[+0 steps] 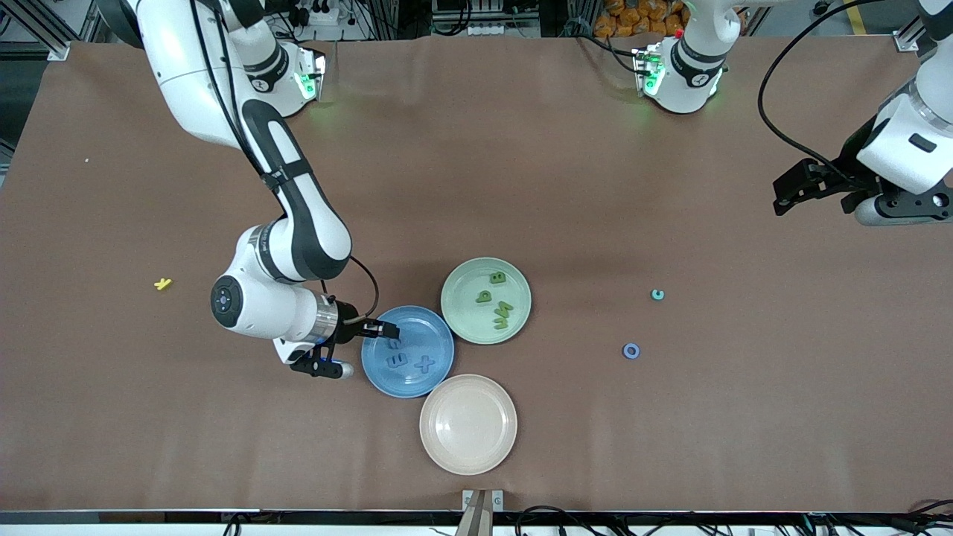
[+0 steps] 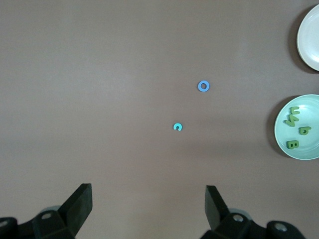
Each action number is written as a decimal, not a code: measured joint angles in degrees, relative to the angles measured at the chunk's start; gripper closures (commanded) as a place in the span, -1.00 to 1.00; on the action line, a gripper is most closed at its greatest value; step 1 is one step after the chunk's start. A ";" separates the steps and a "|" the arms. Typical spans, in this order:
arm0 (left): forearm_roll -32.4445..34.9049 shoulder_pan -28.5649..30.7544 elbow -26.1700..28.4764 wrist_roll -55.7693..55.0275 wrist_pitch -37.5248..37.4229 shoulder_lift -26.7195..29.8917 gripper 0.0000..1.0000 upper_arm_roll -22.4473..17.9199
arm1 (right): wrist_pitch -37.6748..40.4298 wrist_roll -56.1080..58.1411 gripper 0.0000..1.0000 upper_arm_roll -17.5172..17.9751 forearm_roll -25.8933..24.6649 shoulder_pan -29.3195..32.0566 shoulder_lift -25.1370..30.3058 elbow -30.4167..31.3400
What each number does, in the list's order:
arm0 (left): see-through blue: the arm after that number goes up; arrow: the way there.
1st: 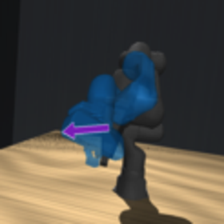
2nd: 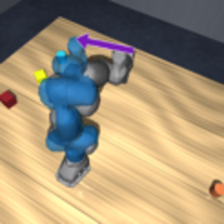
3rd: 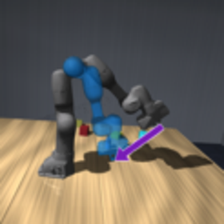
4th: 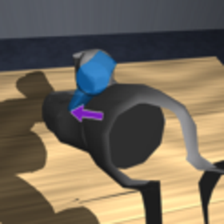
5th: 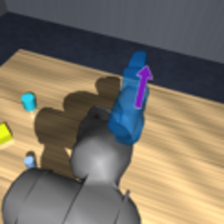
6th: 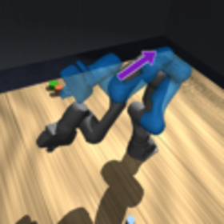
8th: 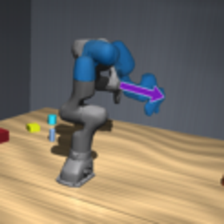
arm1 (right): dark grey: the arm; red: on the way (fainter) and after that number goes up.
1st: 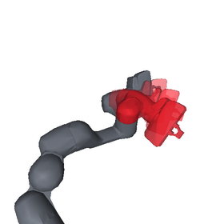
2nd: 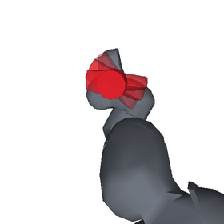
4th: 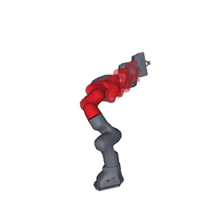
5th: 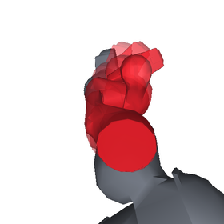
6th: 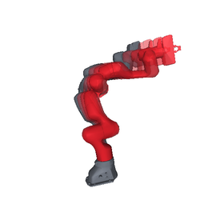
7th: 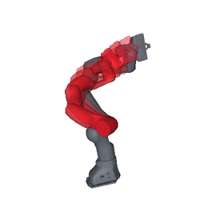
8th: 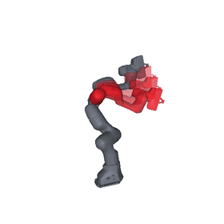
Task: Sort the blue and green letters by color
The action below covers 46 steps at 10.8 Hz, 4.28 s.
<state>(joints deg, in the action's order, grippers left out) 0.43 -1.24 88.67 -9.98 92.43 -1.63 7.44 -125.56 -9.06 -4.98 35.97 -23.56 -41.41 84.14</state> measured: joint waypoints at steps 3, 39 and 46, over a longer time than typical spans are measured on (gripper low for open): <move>0.00 0.02 -0.01 1.14 0.00 0.00 -1.00 -0.08 | -0.17 -0.01 -1.00 -0.27 0.02 0.15 -0.16 -0.22; 0.16 0.37 -0.23 2.11 -4.54 1.93 -1.00 -0.24 | 37.23 11.99 -1.00 6.47 -36.34 22.72 43.13 9.21; 0.16 0.38 -1.40 2.22 -4.53 1.98 -1.00 -0.26 | 36.22 11.97 -1.00 3.92 -36.29 22.86 43.12 4.98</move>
<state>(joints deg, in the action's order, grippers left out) 0.59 -0.86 87.28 -7.75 87.90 0.34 7.18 -89.34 2.91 -1.06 -0.32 -0.70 1.72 89.13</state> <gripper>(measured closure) 0.000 0.000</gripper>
